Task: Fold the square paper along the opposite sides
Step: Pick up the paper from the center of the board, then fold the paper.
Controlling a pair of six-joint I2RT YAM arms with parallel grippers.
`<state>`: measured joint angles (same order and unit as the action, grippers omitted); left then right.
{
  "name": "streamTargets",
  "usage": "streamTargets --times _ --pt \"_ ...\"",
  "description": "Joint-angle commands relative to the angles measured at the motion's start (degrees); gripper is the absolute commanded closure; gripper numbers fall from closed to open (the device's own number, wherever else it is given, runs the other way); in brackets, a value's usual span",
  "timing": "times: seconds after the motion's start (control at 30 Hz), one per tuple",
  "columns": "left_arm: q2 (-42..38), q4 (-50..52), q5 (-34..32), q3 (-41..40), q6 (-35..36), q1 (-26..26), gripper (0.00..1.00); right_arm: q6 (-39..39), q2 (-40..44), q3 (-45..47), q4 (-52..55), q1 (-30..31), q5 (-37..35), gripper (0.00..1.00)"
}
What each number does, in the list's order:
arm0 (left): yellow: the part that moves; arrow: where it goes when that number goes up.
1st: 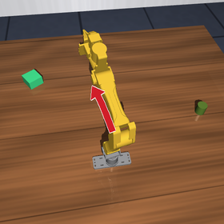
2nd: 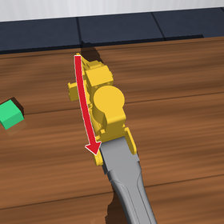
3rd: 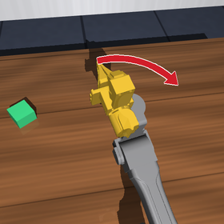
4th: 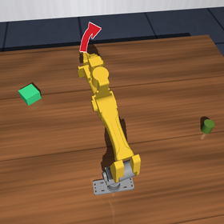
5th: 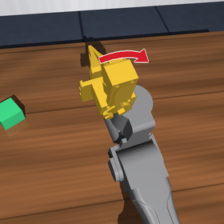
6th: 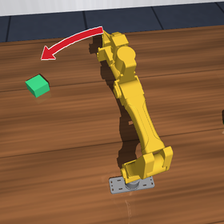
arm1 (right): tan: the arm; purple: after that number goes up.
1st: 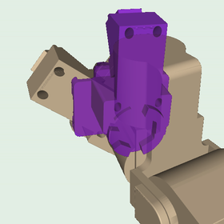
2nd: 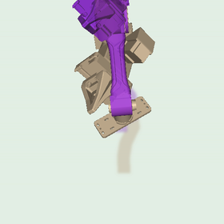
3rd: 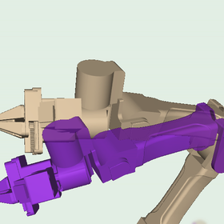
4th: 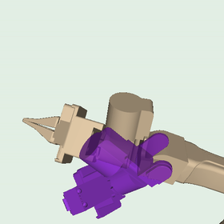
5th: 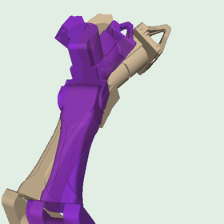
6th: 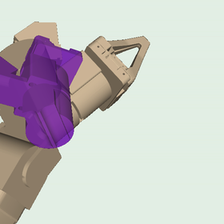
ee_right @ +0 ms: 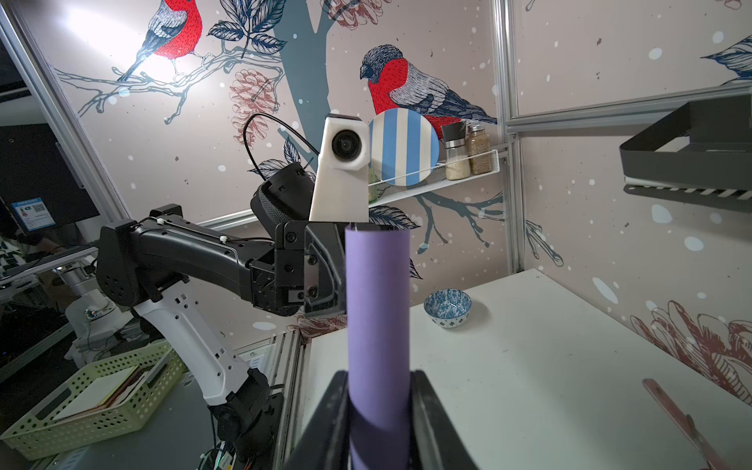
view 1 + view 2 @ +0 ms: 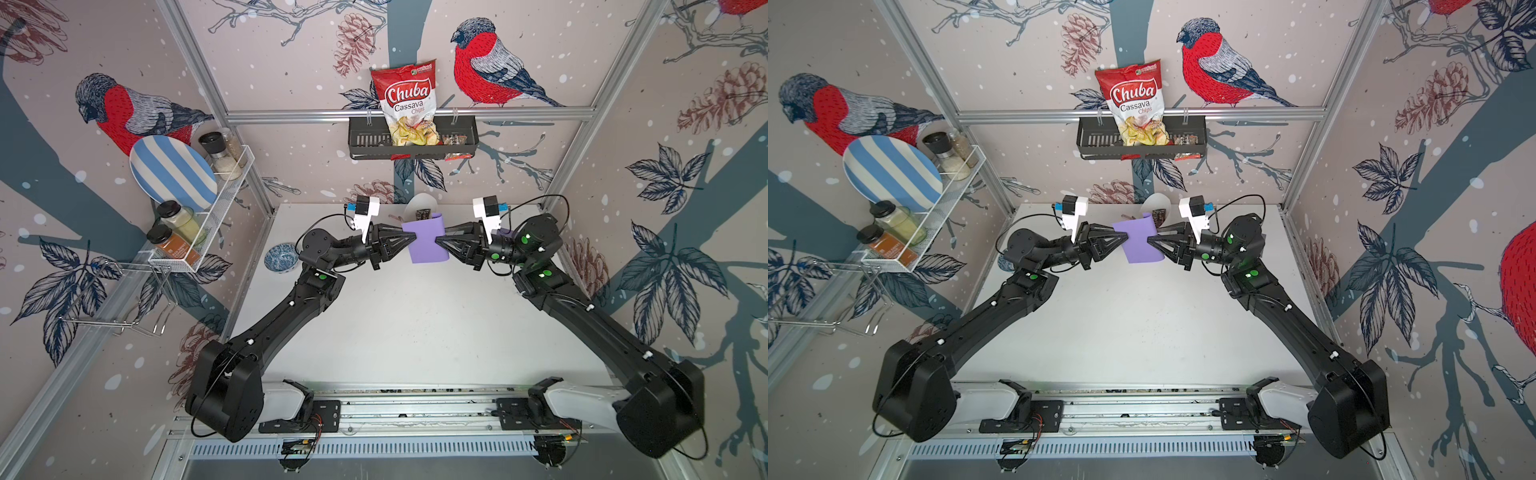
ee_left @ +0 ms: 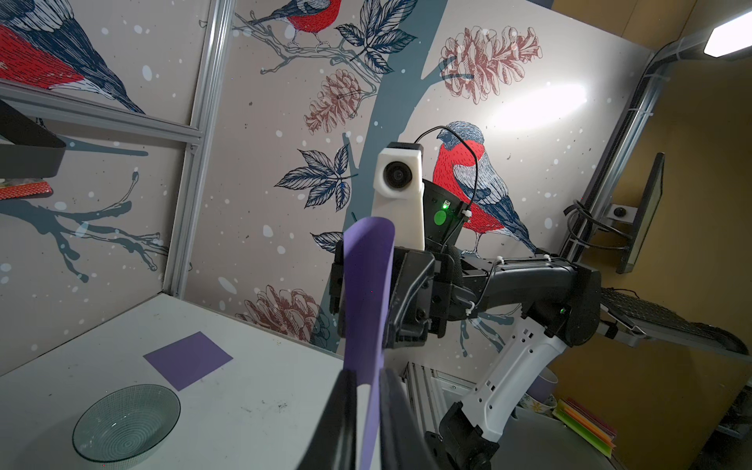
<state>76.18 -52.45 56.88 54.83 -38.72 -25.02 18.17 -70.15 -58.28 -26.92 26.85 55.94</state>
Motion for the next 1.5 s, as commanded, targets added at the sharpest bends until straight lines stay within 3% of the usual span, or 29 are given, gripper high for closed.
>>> streamTargets --times 0.0,0.13,0.2,0.3,0.4,0.53,0.6,0.73,1.0,1.13,1.3,1.47 --pt "-0.16 -3.25 -0.1 0.02 0.18 0.13 0.89 0.24 -0.08 -0.17 -1.69 0.21 0.31 0.71" --pt "-0.23 -3.45 0.04 0.02 0.02 0.14 1.0 0.08 -0.14 -0.08 -1.47 0.27 0.31 0.71" --pt "-0.24 -3.3 -0.1 0.1 -0.12 0.14 1.0 0.0 -0.2 -0.07 -1.23 0.29 0.0 0.7" --pt "-0.41 -2.81 0.06 0.23 -0.13 0.14 1.0 -0.81 0.03 -0.08 0.48 0.3 -2.59 0.54" --pt "-1.06 1.65 -0.38 1.33 2.26 0.14 1.0 -2.38 1.04 -0.25 4.93 -0.22 -12.58 0.34" --pt "-2.88 11.03 -1.03 2.03 7.14 0.1 1.0 -4.02 2.08 -1.32 13.09 -3.0 -30.25 0.3" --pt "-3.95 15.15 -1.06 4.03 9.18 0.14 1.0 -3.24 2.14 -0.98 14.37 -5.45 -33.76 0.3" --pt "-6.4 22.74 -1.07 5.16 12.95 0.07 1.0 -2.15 1.73 0.42 13.22 -10.08 -28.38 0.3" --pt "-6.14 25.64 1.74 6.24 14.04 -0.06 1.0 -5.81 -1.29 -0.78 11.39 -10.24 -7.6 0.3" --pt "-5.31 25.31 3.42 6.54 13.74 -0.12 1.0 -5.66 -1.38 -0.34 8.56 -10.07 -0.54 0.3" --pt "-5.09 23.38 5.86 6.66 12.33 -0.21 1.0 -5.8 -2.9 -0.25 6.97 -9.59 3.7 0.29" --pt "-4.98 22.41 6.98 6.6 11.49 -0.45 1.0 -6.65 -3.81 -0.58 7.49 -8.84 3.52 0.3"
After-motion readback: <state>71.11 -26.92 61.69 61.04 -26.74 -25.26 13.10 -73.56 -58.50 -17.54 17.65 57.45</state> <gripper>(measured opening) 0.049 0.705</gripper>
